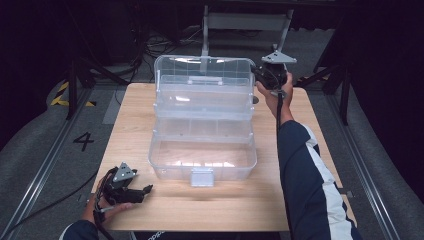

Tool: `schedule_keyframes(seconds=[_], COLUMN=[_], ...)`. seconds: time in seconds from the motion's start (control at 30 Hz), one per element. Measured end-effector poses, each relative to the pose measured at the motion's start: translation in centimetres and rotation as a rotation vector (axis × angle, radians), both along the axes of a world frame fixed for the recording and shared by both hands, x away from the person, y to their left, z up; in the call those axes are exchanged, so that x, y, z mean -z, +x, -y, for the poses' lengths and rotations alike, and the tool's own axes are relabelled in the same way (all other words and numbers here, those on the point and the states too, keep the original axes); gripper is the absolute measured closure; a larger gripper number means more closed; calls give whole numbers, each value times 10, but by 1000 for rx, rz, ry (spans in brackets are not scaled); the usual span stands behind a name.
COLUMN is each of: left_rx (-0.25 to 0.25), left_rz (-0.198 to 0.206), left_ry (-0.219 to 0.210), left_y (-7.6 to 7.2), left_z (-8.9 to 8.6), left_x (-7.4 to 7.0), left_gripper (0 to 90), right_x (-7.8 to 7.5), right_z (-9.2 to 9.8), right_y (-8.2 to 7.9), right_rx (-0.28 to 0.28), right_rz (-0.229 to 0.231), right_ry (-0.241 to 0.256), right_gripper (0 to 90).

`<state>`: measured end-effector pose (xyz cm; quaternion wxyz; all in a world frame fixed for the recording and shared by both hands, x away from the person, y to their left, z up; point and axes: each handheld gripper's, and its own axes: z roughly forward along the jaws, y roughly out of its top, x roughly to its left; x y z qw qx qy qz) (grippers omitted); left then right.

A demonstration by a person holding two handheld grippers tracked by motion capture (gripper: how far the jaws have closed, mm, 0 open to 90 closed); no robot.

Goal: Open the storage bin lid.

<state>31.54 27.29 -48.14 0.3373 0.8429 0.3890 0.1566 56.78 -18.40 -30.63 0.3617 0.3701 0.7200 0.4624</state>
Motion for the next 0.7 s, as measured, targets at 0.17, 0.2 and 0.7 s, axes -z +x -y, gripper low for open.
schedule_keyframes(seconds=[0.17, 0.2, 0.7], left_rx=[-2, -3, 0], left_rz=[0, 0, -5], left_ry=[-2, -1, 2], left_y=[0, 0, 0], left_z=[0, 0, 0], left_x=[0, 0, 0], left_gripper=[180, 180, 180], right_x=[2, 2, 11], right_z=[-1, -1, -1], right_y=[4, 5, 12], right_rx=[7, 7, 23], right_rz=[-10, -13, -30], right_ry=[-1, 2, 16], right_gripper=[823, 822, 812])
